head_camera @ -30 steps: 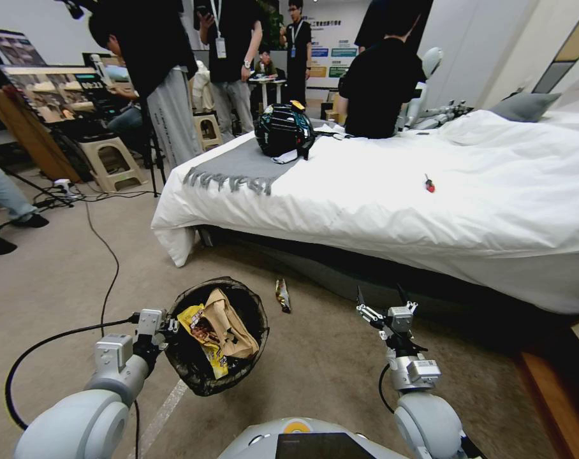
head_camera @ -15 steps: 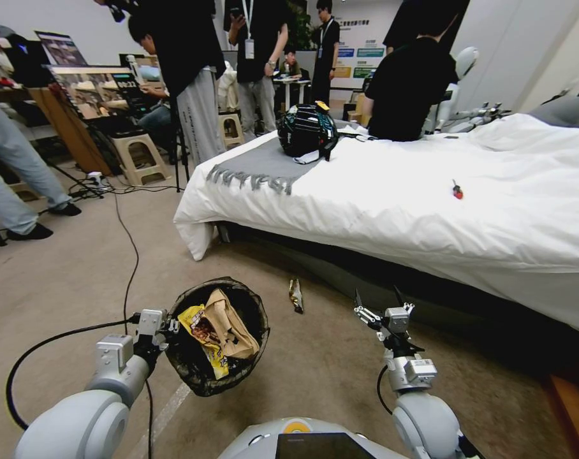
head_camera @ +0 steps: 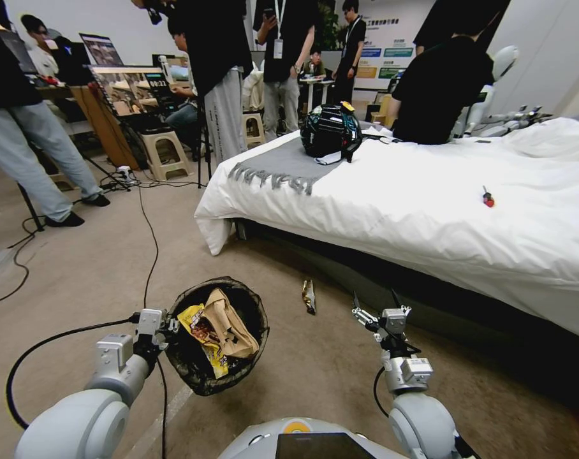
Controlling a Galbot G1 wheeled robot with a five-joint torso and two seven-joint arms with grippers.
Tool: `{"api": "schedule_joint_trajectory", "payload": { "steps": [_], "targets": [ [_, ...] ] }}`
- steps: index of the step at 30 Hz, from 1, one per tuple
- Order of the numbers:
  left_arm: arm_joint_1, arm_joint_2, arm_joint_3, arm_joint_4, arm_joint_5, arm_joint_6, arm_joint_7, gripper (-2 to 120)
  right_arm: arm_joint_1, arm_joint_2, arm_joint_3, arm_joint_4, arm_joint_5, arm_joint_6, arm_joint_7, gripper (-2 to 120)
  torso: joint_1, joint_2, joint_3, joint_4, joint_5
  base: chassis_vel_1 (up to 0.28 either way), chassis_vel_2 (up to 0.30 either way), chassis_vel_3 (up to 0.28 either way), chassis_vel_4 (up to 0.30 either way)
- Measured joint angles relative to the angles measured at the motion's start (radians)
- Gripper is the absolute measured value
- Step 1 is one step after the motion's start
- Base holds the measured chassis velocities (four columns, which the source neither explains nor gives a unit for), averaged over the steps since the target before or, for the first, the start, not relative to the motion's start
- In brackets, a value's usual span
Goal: Pick up the trash bin, then pick up the garbage from the floor and place it into the trash bin.
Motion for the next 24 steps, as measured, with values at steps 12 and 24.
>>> {"api": "schedule_joint_trajectory", "payload": {
  "steps": [12, 24],
  "targets": [
    [-0.002, 0.003, -0.002, 0.003, -0.001, -0.002, 0.0, 1, 0.003, 0.001, -0.004, -0.008, -0.004, -0.003, -0.001, 100, 0.0, 0.0, 0.0, 0.0001, 0.0001, 0.0, 0.0, 0.0, 0.0],
    [-0.003, 0.005, -0.002, 0.004, -0.002, -0.002, 0.0, 1, 0.003, 0.002, -0.01, -0.01, -0.009, -0.001, -0.001, 100, 0.0, 0.0, 0.0, 0.0001, 0.0, -0.071, 0.07, 0.062, -0.066]
  ]
}}
